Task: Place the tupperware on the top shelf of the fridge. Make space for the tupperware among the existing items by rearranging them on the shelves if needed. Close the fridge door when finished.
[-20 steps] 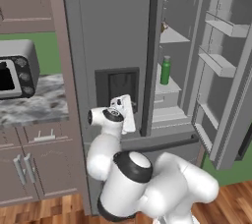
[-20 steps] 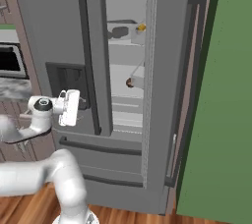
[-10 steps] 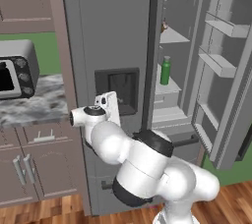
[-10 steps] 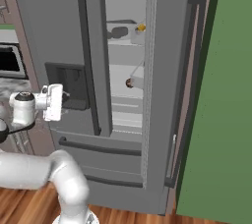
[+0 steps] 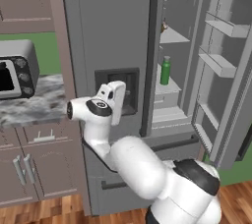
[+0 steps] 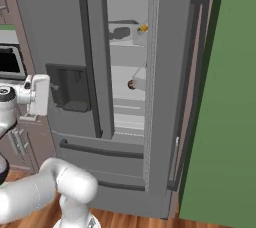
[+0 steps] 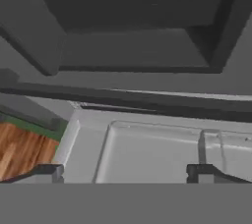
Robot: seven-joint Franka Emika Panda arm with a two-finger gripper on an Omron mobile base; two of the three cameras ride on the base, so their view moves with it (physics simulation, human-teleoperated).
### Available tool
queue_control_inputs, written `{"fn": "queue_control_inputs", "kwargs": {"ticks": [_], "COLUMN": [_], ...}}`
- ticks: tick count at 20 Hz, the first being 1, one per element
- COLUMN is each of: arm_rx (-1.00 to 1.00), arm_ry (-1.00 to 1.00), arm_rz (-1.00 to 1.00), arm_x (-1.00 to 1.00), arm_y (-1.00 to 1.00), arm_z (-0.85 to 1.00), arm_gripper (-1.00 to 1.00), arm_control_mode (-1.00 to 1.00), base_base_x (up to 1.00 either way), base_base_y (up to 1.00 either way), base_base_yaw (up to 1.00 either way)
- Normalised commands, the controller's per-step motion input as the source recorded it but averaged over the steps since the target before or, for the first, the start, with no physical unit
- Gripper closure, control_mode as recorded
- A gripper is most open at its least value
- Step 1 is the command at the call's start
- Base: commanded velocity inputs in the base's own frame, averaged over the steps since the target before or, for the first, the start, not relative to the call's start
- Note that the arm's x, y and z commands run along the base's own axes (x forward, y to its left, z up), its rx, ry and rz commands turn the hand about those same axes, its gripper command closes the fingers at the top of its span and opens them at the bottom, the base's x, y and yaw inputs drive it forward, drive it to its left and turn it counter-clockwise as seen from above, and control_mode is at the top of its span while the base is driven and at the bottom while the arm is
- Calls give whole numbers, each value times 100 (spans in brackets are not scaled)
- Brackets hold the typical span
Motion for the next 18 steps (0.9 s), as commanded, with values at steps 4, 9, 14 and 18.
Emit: {"fn": "queue_control_inputs", "kwargs": {"ticks": [4, 9, 14, 18], "arm_rx": [58, 51, 48, 52], "arm_ry": [-44, -37, -31, -20], "arm_rz": [0, -1, -7, -4], "arm_x": [-85, -100, -94, -82], "arm_y": [-59, -75, -65, -57], "arm_z": [77, 48, 46, 46], "arm_gripper": [-100, -100, -100, -100], "arm_control_mode": [-100, -100, -100, -100], "base_base_x": [0, 0, 0, 0], "base_base_y": [0, 0, 0, 0], "base_base_yaw": [0, 0, 0, 0]}}
